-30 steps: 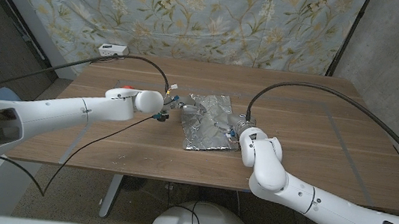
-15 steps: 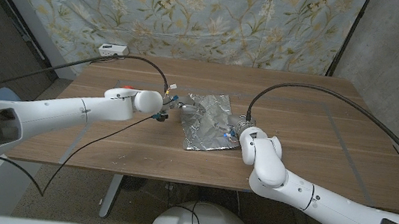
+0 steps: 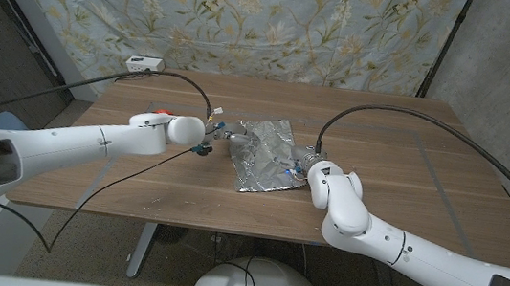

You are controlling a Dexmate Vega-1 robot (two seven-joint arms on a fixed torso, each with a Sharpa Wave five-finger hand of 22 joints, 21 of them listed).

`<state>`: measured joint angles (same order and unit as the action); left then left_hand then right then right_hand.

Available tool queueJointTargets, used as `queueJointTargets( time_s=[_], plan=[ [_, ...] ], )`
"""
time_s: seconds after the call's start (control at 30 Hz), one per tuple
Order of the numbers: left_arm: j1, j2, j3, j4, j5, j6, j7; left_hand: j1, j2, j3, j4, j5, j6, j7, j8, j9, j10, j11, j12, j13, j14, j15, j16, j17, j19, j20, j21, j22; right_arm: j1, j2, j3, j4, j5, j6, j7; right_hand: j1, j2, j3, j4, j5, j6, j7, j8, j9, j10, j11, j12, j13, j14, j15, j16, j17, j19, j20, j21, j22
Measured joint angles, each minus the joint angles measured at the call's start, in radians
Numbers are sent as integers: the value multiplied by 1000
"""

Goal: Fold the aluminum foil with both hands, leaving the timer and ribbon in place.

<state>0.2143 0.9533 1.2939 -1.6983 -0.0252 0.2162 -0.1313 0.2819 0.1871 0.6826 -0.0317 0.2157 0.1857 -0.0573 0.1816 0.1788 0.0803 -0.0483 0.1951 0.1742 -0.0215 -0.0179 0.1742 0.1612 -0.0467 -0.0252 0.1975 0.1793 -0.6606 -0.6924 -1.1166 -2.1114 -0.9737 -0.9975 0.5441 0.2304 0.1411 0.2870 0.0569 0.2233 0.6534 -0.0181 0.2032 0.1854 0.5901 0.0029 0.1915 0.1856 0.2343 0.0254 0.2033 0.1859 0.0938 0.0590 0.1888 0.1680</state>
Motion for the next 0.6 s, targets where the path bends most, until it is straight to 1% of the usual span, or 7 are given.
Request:
queueJointTargets(
  time_s=[0.07, 0.6],
  plan=[
    [1, 5, -1, -2, -1, -1, 2, 0, 0, 0, 0, 0, 0, 0, 0, 0, 0, 0, 0, 0, 0, 0, 0, 0, 0, 0, 0, 0, 2, -4, 0, -6, 1, 4, -4, 0, 0, 0, 0, 0, 0, 0, 0, 0, -3, -3, 0, 0, 0, 0, 0, 0, 0, 0, 0, 0],
    [7, 29, -8, -6, -6, -19, 11, 4, -4, 0, 0, 0, 0, 0, 0, 0, 0, 0, 0, 0, 0, 0, 0, 0, 0, 0, 0, 0, 3, -33, 12, -59, -12, 17, -34, 0, 0, 0, 0, 0, 0, 0, 0, 0, -3, -3, 0, 1, 0, 0, 0, 0, 0, 0, 0, 0]
  ],
)
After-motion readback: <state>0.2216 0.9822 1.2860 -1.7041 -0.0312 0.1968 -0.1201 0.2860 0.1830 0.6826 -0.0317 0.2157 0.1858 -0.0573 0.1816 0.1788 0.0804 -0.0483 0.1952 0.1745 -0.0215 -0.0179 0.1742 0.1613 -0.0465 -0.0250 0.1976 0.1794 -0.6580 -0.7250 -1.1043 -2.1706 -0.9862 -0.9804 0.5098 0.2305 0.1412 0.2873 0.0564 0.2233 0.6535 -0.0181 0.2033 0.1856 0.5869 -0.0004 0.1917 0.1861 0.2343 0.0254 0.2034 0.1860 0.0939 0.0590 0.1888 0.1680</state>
